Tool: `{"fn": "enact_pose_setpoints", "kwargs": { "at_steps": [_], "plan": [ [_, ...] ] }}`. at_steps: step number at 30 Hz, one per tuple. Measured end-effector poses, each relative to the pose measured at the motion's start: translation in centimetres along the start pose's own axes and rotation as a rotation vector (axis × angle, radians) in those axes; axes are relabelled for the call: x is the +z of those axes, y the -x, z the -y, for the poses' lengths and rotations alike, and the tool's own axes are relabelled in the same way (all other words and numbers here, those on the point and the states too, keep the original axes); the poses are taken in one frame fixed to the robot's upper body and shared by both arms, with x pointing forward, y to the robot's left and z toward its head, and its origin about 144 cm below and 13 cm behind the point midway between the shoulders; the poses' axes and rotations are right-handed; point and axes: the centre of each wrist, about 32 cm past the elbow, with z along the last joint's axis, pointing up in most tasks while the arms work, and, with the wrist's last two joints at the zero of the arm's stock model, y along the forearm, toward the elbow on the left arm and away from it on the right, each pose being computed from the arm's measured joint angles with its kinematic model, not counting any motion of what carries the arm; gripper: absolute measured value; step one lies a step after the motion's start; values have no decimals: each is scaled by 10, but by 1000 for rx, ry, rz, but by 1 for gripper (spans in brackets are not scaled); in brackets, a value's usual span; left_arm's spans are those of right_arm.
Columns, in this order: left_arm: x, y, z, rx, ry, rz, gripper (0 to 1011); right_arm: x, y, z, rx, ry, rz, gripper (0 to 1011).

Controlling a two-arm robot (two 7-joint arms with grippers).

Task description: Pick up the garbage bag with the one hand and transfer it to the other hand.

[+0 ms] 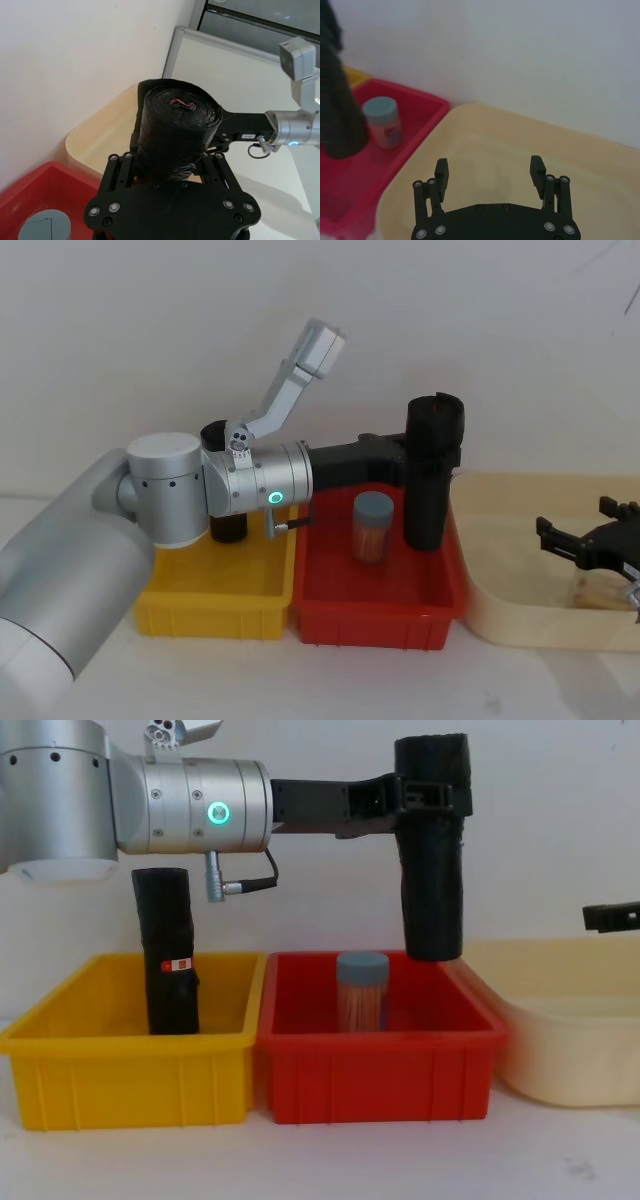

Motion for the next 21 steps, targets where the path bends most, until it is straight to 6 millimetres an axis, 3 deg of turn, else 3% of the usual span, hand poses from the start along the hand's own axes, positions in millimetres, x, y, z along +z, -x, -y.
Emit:
{"fn": "enact_pose_setpoints", "kwargs": {
  "at_steps": [10, 21],
  "plan": [
    [0, 0, 1, -3, -2, 0, 532, 5, 1, 11, 96, -15, -5, 1002],
    [0, 0, 1, -5, -3, 1, 532, 9, 8, 7, 203, -33, -1, 1002]
  ]
}}
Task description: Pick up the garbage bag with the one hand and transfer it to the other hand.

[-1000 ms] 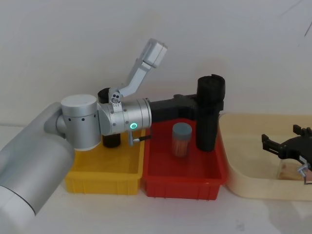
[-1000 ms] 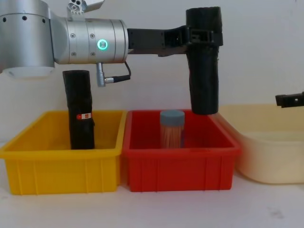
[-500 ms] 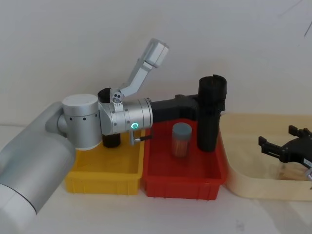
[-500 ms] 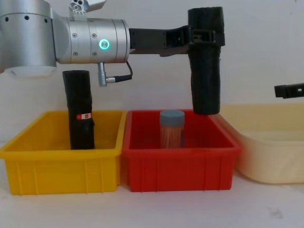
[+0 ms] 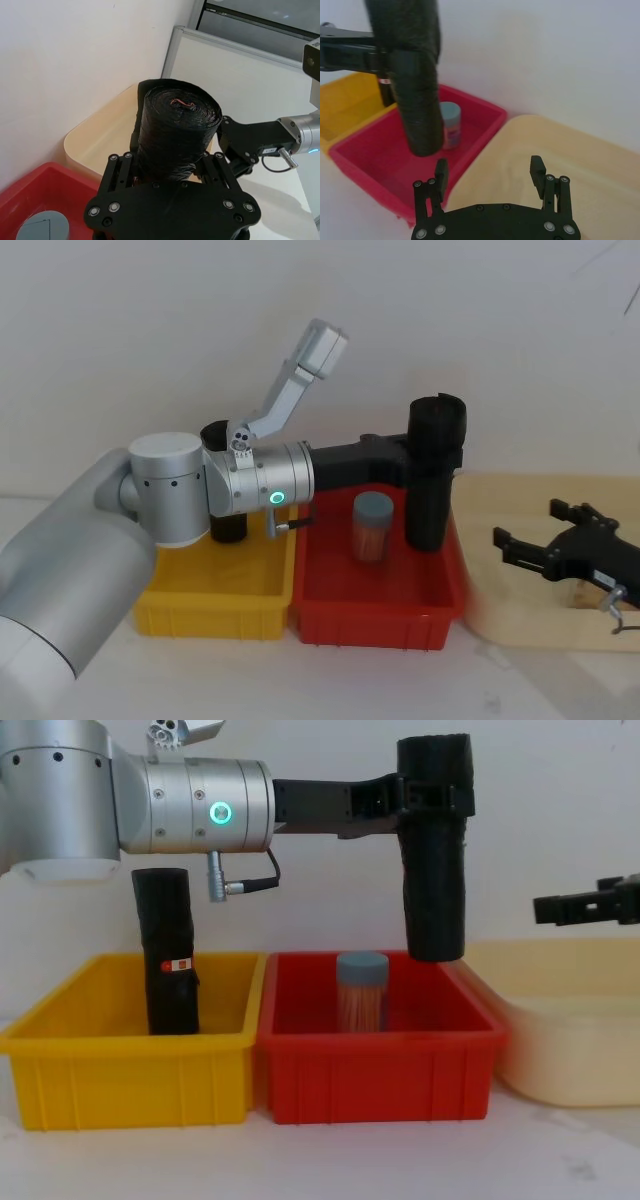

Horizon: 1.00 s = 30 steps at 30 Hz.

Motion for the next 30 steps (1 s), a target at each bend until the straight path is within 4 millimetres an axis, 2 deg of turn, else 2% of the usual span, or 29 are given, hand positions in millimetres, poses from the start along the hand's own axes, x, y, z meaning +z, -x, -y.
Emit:
{"fn": "enact_pose_setpoints", "kwargs": {
  "at_steps": [30],
  "plan": [
    [0, 0, 0, 0, -1, 0, 532, 3, 5, -46, 150, -19, -22, 1002]
  ]
}}
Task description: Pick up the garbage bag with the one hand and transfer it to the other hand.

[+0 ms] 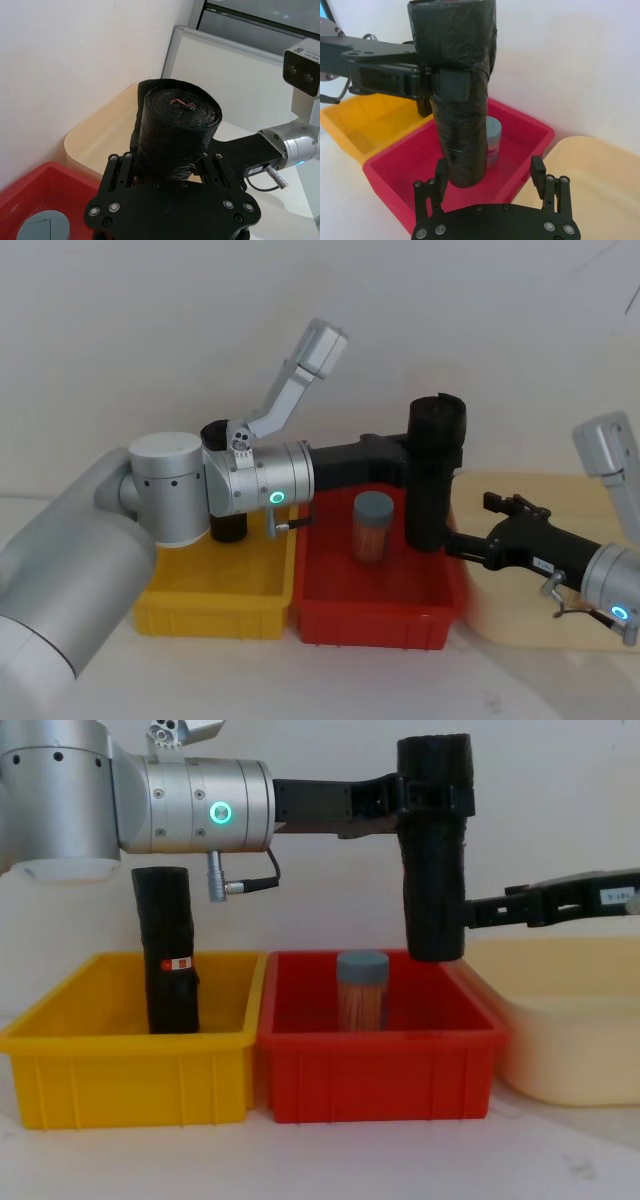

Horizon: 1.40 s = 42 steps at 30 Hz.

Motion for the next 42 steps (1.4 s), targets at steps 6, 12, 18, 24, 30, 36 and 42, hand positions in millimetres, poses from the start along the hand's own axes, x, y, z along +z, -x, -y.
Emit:
{"fn": "enact_pose_setpoints", "kwargs": {
  "at_steps": [6, 12, 18, 24, 30, 36, 42],
  "plan": [
    [0, 0, 0, 0, 0, 0, 532, 3, -1, -6, 25, -9, -11, 1002],
    [0, 0, 0, 0, 0, 0, 532, 6, 0, -10, 59, -17, -22, 1002],
    [0, 0, 0, 0, 0, 0, 532, 8, 1, -15, 87, -17, -30, 1002],
    [0, 0, 0, 0, 0, 0, 532, 7, 1, -23, 105, -12, -38, 1002],
    [0, 0, 0, 0, 0, 0, 532, 7, 2, -32, 113, -11, -44, 1002],
    [0, 0, 0, 0, 0, 0, 532, 6, 3, -40, 107, -11, -48, 1002],
    [0, 0, 0, 0, 0, 0, 532, 6, 4, -45, 101, -11, -48, 917]
  ]
}}
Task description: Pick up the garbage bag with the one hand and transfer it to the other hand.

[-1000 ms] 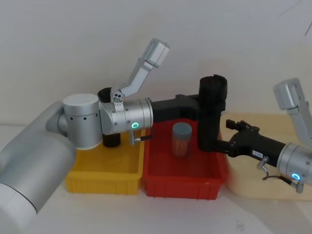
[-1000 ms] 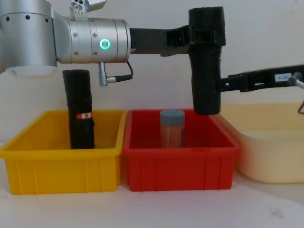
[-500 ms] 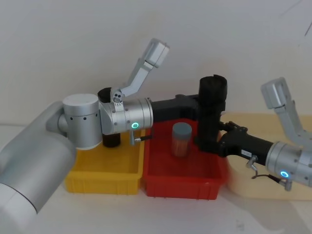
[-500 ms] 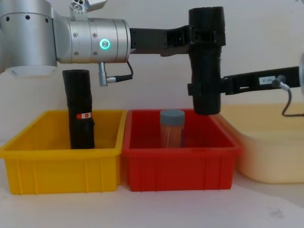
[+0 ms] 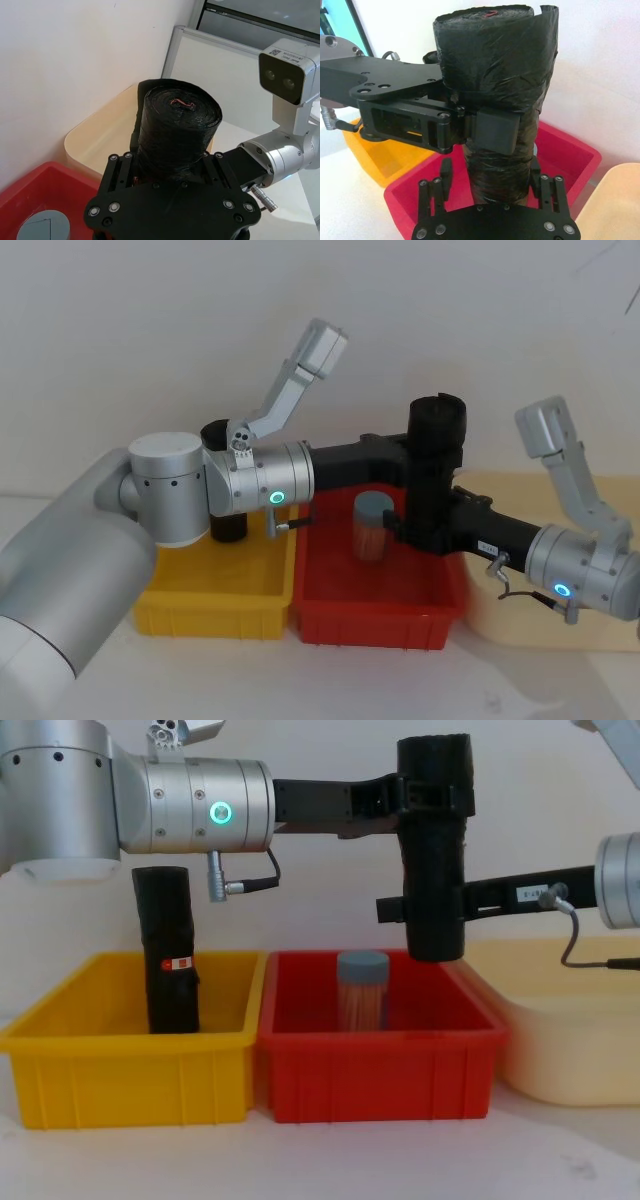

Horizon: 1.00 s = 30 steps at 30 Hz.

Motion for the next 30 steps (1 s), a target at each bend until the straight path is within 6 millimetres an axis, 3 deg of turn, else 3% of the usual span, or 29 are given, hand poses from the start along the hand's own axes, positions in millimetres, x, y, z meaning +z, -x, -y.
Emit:
{"fn": "enact_pose_setpoints", "kwargs": {
  "at_steps": [15, 21, 30],
  "plan": [
    [0, 0, 0, 0, 0, 0, 532, -1, 0, -7, -9, 2, -1, 499],
    [0, 0, 0, 0, 0, 0, 550, -1, 0, -7, -9, 2, 0, 467],
    [0, 0, 0, 0, 0, 0, 822, -1, 0, -6, -21, 0, -4, 466]
  ]
}}
